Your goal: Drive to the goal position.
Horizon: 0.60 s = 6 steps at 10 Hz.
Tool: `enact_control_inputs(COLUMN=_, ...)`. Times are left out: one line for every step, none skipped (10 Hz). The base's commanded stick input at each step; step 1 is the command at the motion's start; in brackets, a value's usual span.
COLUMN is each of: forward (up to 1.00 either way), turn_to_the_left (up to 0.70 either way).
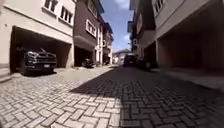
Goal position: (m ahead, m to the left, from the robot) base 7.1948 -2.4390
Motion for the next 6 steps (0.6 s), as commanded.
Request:
enact_control_inputs(forward=0.50, turn_to_the_left=0.00)
enact_control_inputs(forward=0.50, turn_to_the_left=0.00)
enact_control_inputs(forward=0.50, turn_to_the_left=0.00)
enact_control_inputs(forward=0.50, turn_to_the_left=0.00)
enact_control_inputs(forward=0.50, turn_to_the_left=0.00)
enact_control_inputs(forward=0.50, turn_to_the_left=0.00)
